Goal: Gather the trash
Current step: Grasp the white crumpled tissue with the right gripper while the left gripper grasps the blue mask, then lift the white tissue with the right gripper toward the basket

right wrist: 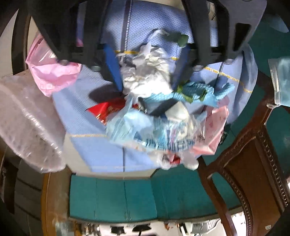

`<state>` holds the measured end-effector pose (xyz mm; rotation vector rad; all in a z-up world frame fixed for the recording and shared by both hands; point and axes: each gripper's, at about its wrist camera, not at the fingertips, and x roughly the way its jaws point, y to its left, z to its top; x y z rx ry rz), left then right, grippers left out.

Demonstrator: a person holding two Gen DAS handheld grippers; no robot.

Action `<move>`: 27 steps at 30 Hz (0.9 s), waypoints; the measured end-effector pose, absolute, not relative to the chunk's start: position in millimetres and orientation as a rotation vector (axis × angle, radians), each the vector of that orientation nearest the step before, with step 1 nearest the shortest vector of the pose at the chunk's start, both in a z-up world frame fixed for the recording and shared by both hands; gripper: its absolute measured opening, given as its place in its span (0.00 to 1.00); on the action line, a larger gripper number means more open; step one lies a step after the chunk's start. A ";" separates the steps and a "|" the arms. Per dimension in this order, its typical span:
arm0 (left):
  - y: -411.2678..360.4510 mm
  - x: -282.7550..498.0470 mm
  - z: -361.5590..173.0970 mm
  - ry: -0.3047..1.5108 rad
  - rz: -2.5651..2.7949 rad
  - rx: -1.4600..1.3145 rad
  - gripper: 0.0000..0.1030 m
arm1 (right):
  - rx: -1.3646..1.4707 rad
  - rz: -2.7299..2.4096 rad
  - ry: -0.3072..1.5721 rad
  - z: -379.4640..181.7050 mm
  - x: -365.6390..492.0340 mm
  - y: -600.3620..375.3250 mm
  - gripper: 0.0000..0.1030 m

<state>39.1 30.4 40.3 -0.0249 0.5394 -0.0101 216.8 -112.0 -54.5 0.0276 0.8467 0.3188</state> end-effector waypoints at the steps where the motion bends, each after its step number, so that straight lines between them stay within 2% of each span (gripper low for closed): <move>1: 28.8 40.0 39.5 0.542 -0.011 -0.020 0.04 | 0.024 0.319 0.831 -51.4 214.2 -111.4 0.37; 3: 28.4 40.0 38.9 0.544 -0.011 -0.018 0.04 | 0.027 0.333 0.822 -45.9 209.5 -111.0 0.31; 5: 28.6 40.3 39.6 0.542 -0.011 -0.028 0.04 | 0.026 0.333 0.798 -38.5 200.7 -112.5 0.29; 18: 24.3 52.5 31.8 0.591 -0.013 -0.070 0.04 | -0.027 0.305 0.582 30.1 103.2 -152.6 0.29; 27: 26.3 67.9 18.9 0.652 0.020 -0.104 0.04 | 0.015 0.246 0.558 22.5 87.4 -163.3 0.29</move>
